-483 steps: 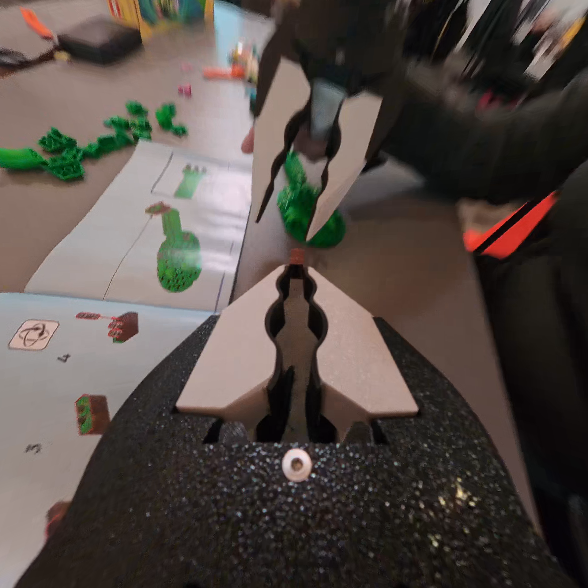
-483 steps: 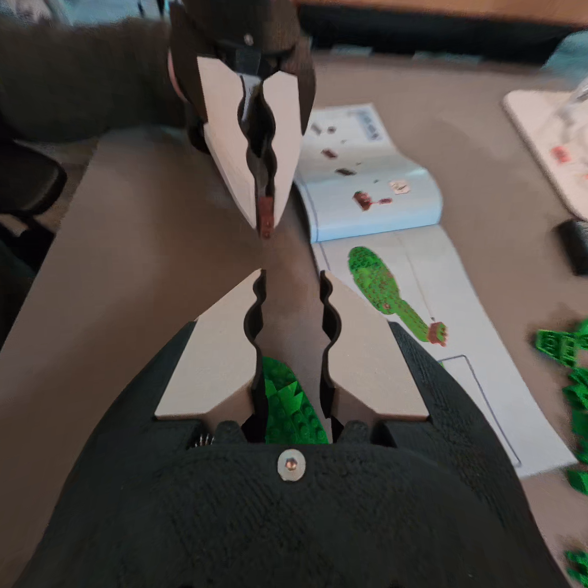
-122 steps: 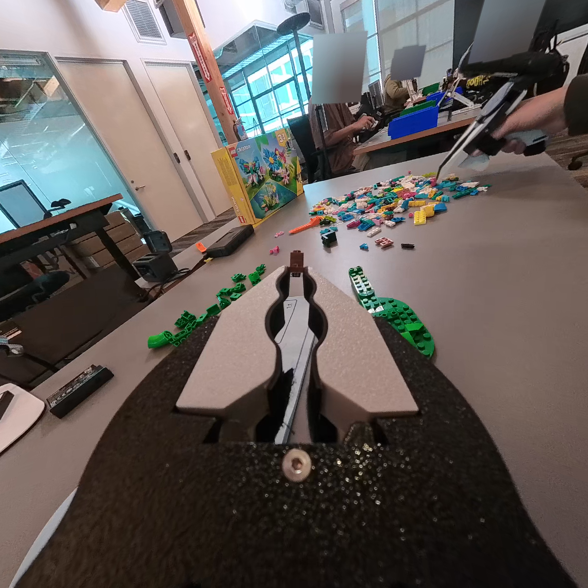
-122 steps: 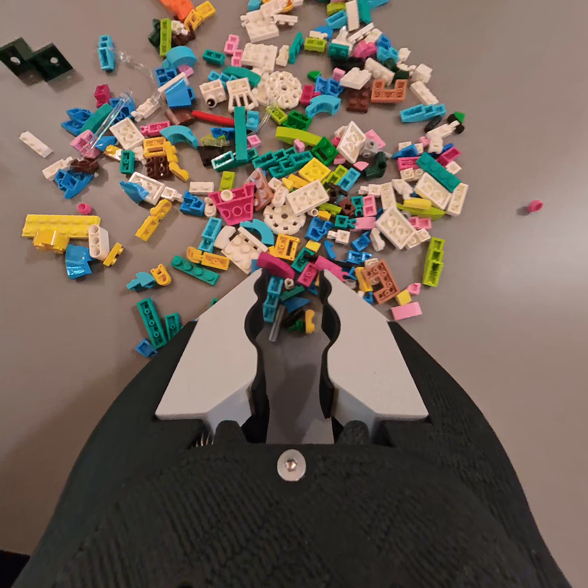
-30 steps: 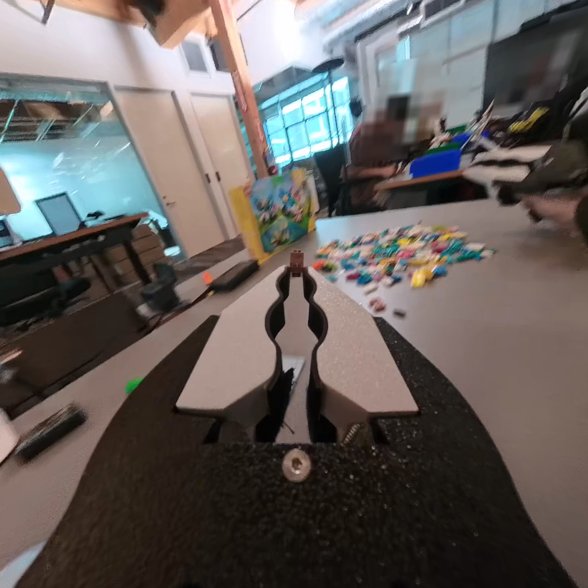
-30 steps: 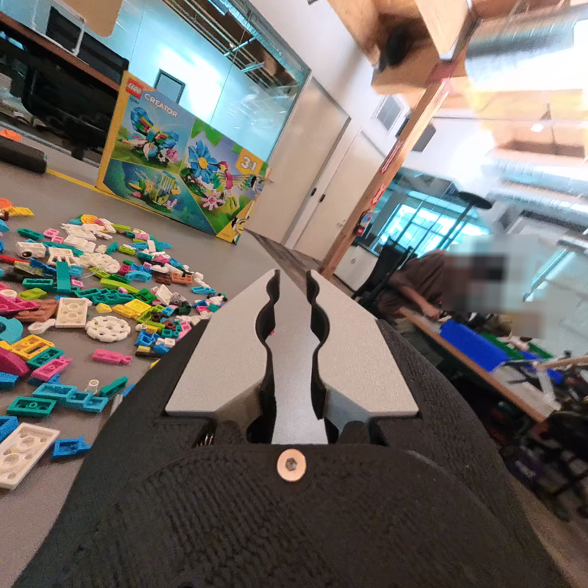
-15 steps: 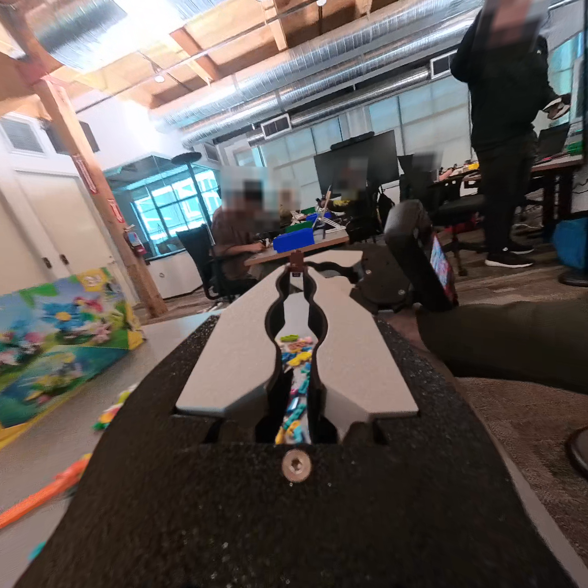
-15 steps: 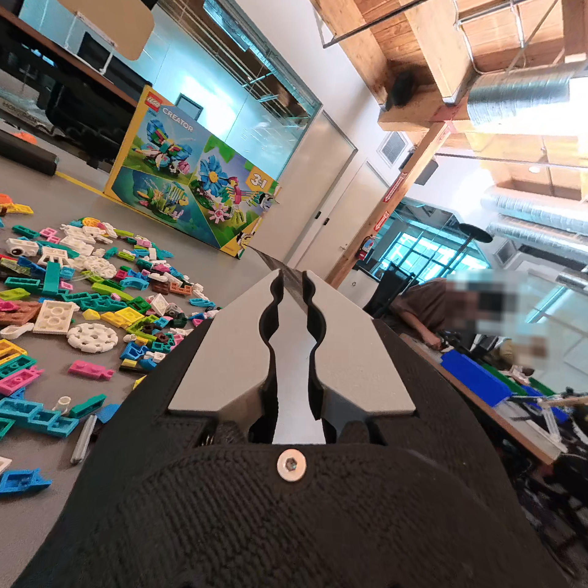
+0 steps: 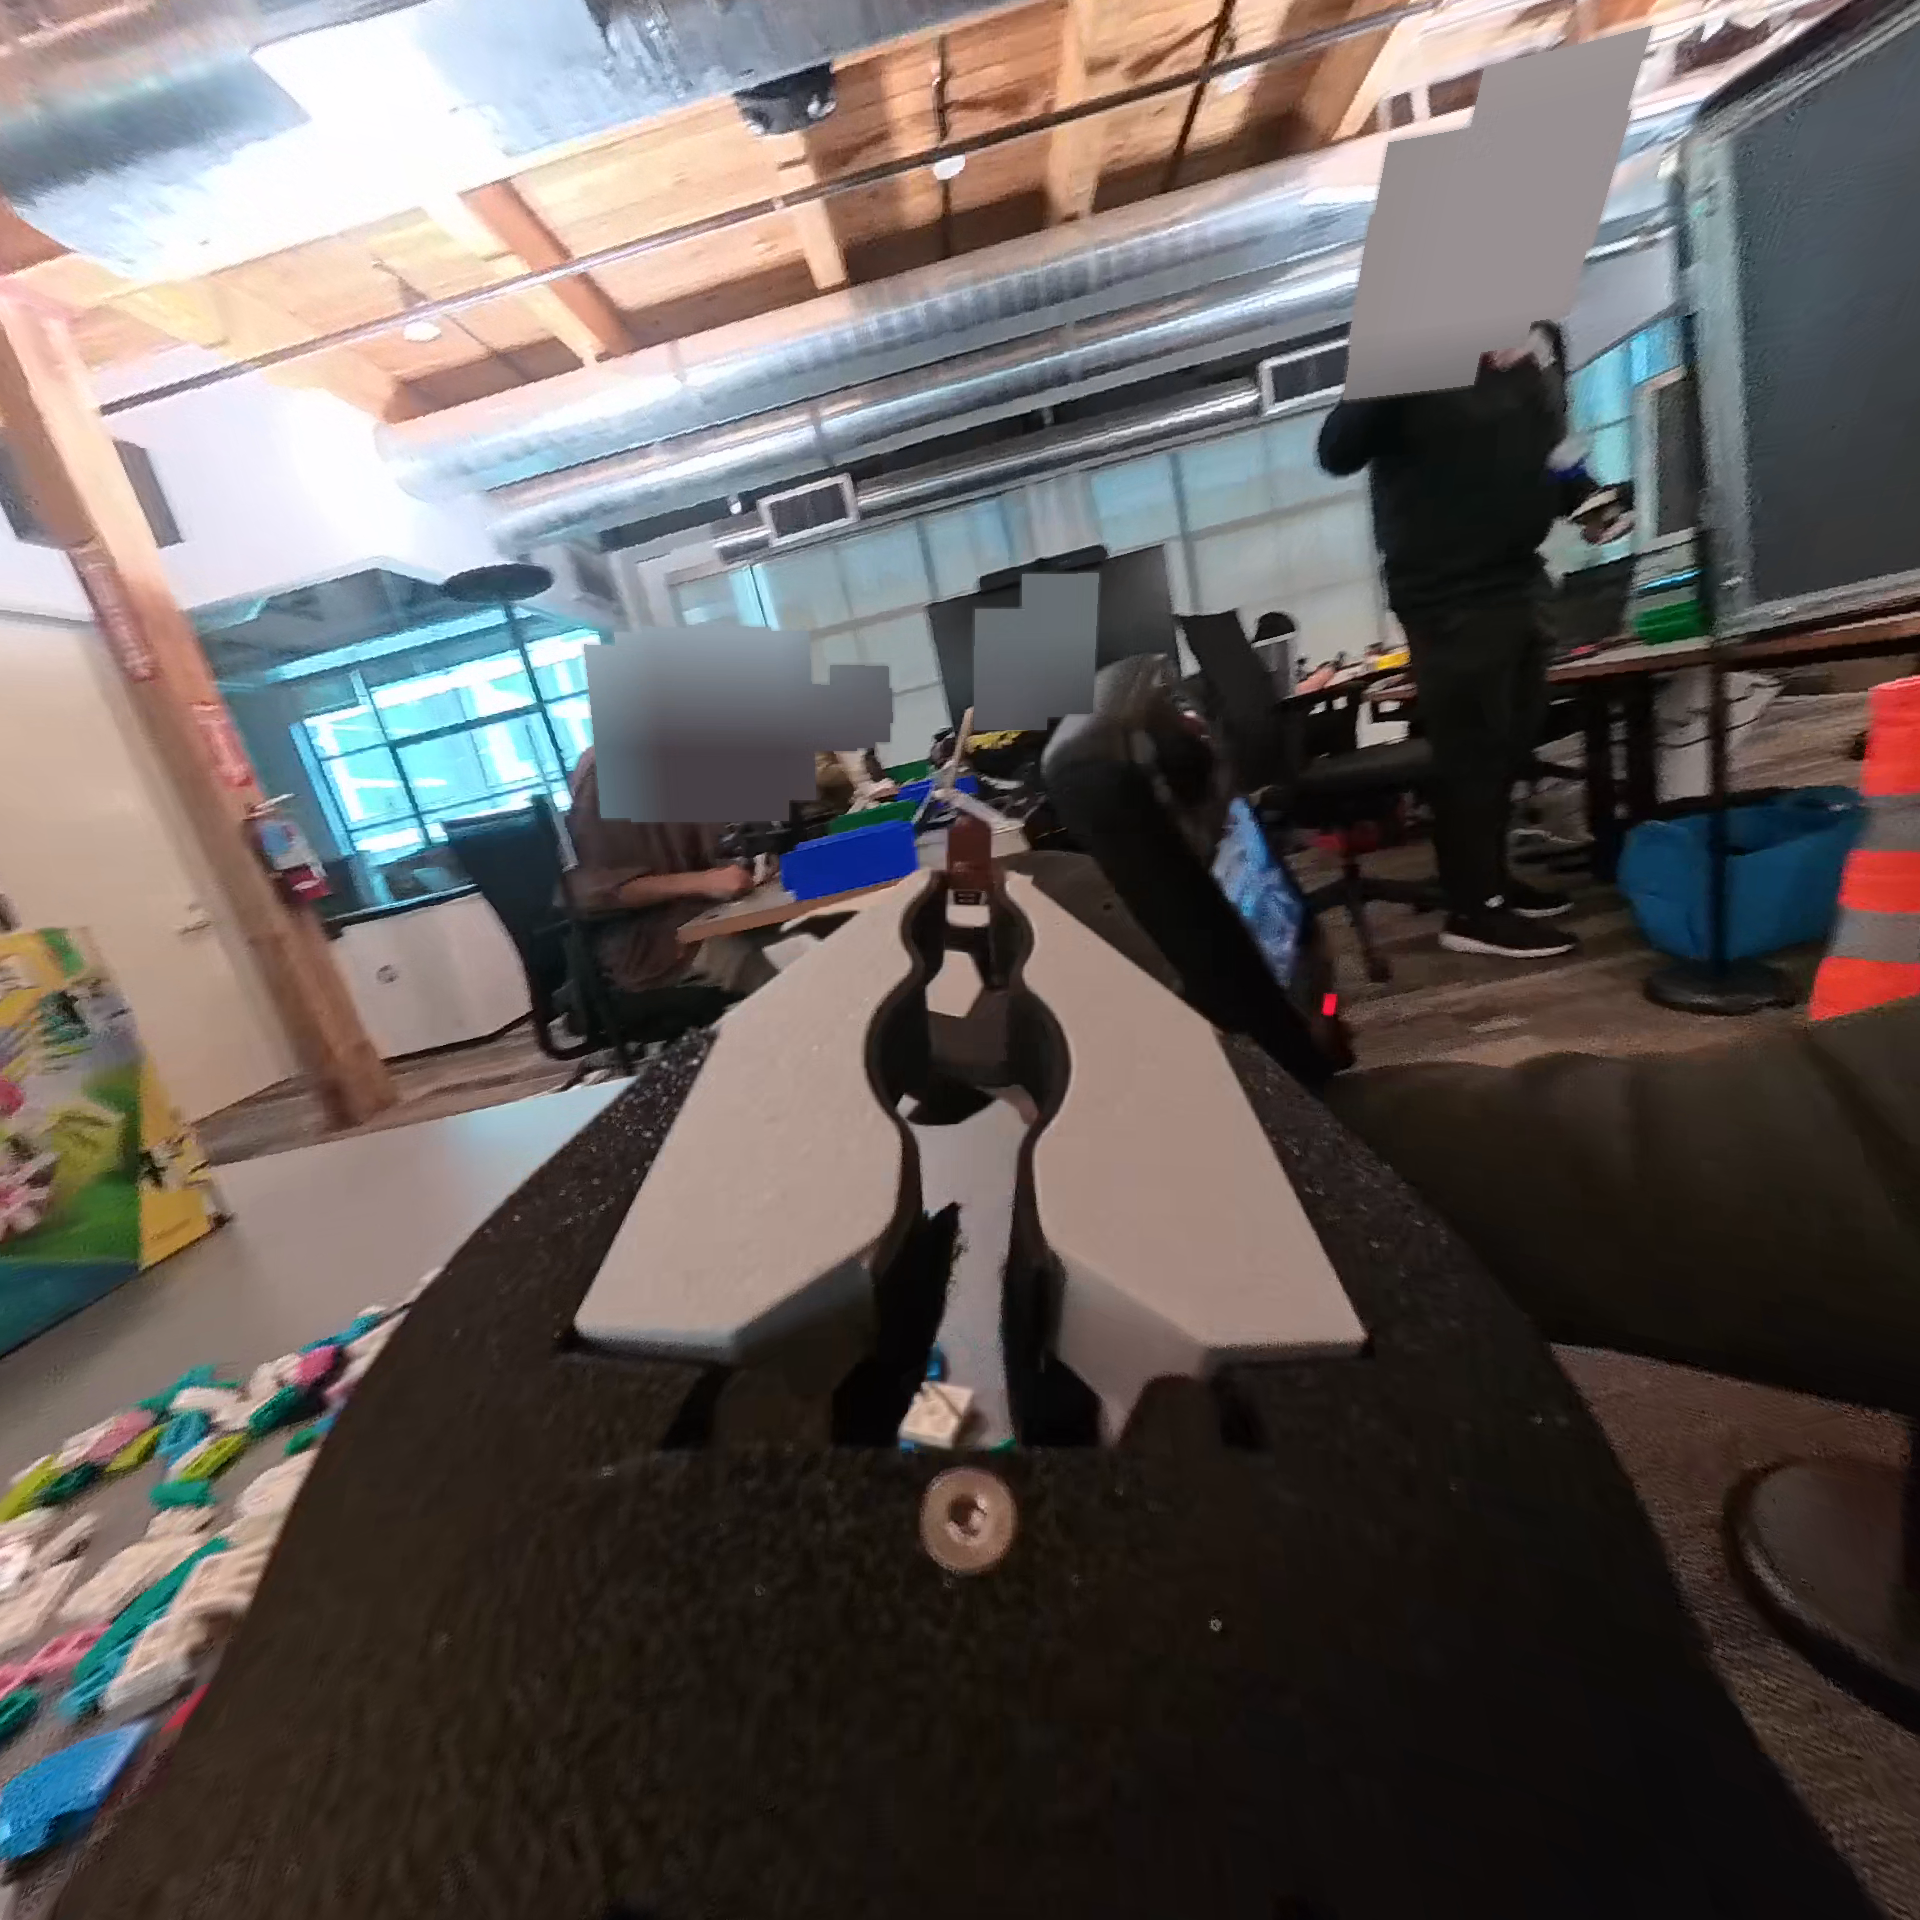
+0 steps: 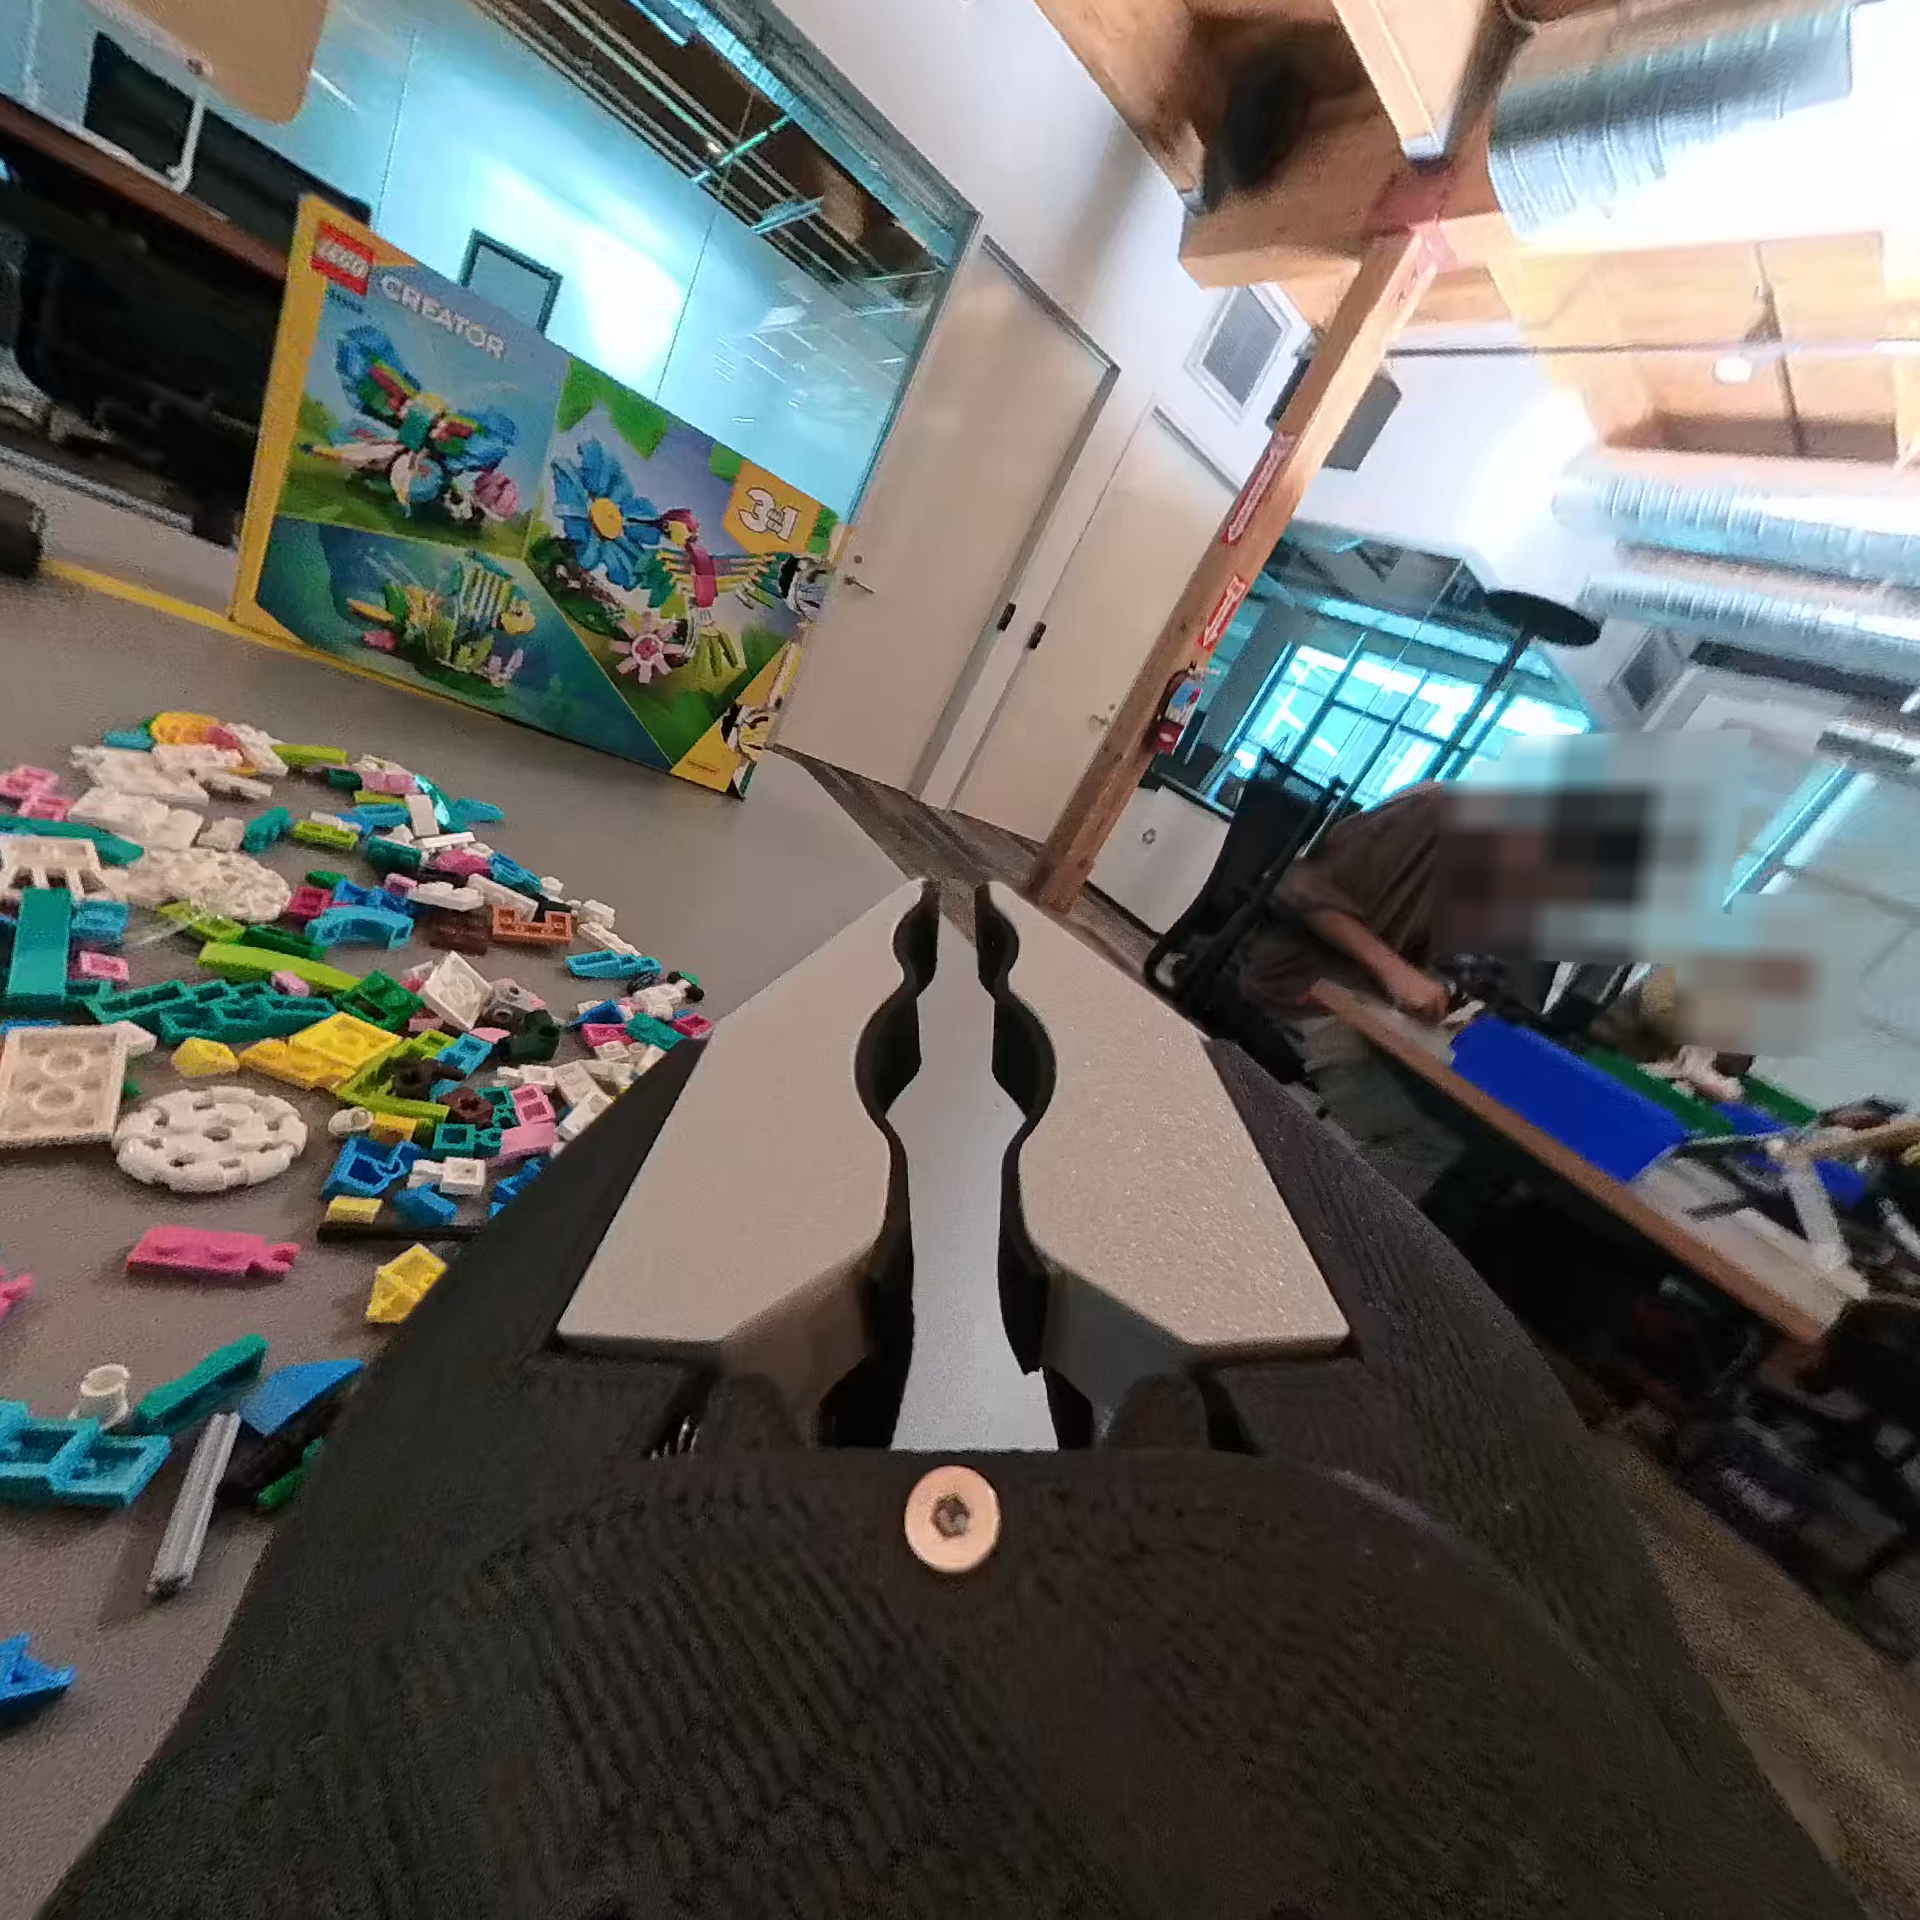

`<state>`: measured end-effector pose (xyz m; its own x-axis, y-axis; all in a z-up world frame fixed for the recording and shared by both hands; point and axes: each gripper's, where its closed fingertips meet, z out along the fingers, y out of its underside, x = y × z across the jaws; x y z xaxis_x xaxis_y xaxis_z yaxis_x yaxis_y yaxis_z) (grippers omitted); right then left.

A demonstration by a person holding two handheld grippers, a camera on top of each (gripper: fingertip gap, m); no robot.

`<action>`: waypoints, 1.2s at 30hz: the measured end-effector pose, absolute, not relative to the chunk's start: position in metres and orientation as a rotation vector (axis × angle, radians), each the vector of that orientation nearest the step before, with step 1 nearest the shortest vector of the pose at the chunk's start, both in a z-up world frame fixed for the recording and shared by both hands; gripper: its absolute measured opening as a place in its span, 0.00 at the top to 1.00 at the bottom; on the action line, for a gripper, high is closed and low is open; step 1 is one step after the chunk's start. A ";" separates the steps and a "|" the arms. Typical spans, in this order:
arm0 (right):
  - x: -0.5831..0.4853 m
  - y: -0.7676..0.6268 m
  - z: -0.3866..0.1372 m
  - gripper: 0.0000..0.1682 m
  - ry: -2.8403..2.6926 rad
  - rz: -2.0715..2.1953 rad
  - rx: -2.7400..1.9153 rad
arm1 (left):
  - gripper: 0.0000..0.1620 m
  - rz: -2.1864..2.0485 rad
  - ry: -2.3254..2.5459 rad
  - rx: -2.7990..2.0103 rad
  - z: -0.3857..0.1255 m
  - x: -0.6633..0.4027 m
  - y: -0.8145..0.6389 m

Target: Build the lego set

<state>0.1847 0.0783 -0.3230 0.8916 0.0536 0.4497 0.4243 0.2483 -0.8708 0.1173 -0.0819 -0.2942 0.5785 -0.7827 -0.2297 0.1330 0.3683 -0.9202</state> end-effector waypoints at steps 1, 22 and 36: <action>0.186 0.079 -0.323 0.97 -0.415 -0.241 -1.314 | 0.97 -0.705 0.758 -1.030 -0.294 0.120 -0.086; 0.140 0.076 -0.346 1.00 -0.693 -0.242 -1.346 | 0.97 -0.850 0.693 -1.131 -0.303 0.116 -0.077; 0.112 0.087 -0.416 0.97 -1.345 0.377 -1.796 | 0.97 -0.725 0.773 -1.078 -0.309 0.122 -0.079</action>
<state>0.1118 0.0869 -0.4156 0.3789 0.8952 0.2346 0.6426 -0.0721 -0.7628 0.1218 -0.0790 -0.3087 0.5371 -0.8221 -0.1887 0.1355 0.3049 -0.9427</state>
